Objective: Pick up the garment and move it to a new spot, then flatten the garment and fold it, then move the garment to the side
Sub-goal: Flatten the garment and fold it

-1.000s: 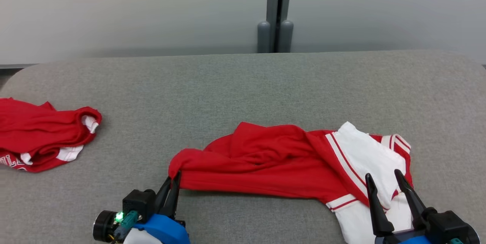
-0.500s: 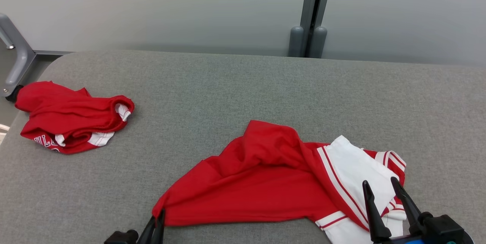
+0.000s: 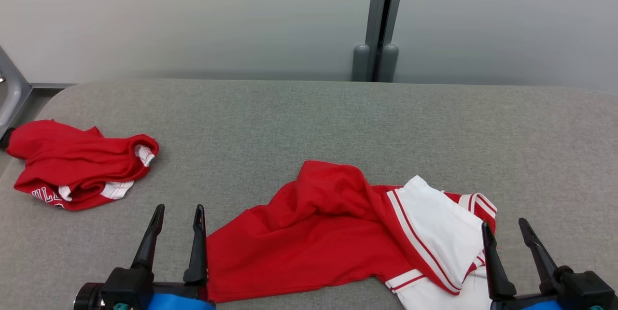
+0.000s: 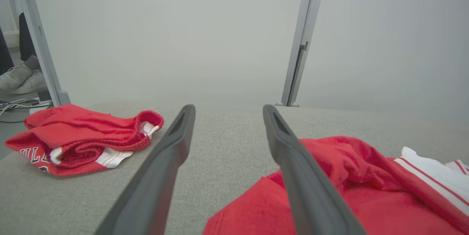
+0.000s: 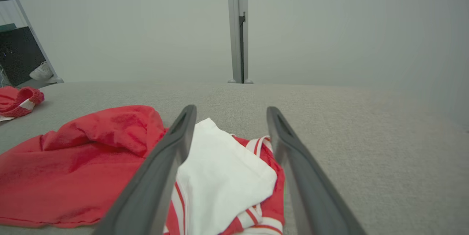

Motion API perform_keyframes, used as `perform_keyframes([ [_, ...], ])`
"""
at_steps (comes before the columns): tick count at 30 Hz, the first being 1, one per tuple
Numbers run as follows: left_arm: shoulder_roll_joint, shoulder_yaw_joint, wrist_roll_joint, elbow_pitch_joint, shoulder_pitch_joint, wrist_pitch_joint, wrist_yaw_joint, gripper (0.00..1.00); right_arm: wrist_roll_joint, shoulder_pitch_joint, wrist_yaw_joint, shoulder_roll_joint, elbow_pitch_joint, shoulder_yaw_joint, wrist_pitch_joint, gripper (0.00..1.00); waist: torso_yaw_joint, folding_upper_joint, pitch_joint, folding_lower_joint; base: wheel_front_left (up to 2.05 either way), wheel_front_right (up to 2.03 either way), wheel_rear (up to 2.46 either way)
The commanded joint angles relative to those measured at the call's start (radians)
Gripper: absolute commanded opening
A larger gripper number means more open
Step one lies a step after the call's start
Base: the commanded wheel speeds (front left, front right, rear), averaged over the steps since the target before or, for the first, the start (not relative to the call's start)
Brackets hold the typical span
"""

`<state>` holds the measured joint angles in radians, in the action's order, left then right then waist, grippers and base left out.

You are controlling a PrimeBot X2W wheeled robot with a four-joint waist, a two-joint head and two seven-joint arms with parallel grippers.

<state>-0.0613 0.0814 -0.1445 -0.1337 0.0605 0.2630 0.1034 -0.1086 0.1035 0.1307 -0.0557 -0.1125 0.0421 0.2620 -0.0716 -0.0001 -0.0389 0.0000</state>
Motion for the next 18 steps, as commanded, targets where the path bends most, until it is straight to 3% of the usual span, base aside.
perform_keyframes([
  [1, -0.001, -0.002, 0.014, 0.007, -0.016, 0.003, -0.005, 1.00, -0.001, 0.004, 0.000, -0.002, 0.007, 0.003, 0.004, 1.00, 0.011, 0.0001, 0.008, 0.0000, 0.00, 0.00, 0.00],
  [8, 0.001, -0.036, 0.046, 0.033, -0.001, 0.003, -0.015, 1.00, 0.003, 0.040, 0.000, 0.003, 0.055, 0.044, 0.004, 1.00, 0.051, 0.0001, 0.037, 0.0000, 0.00, 0.00, 0.00],
  [18, -0.040, -0.087, 0.081, 0.012, 0.036, 0.003, -0.008, 1.00, 0.019, 0.126, 0.000, 0.005, 0.078, 0.075, 0.004, 1.00, 0.057, 0.0001, 0.053, 0.0000, 0.00, 0.00, 0.00],
])
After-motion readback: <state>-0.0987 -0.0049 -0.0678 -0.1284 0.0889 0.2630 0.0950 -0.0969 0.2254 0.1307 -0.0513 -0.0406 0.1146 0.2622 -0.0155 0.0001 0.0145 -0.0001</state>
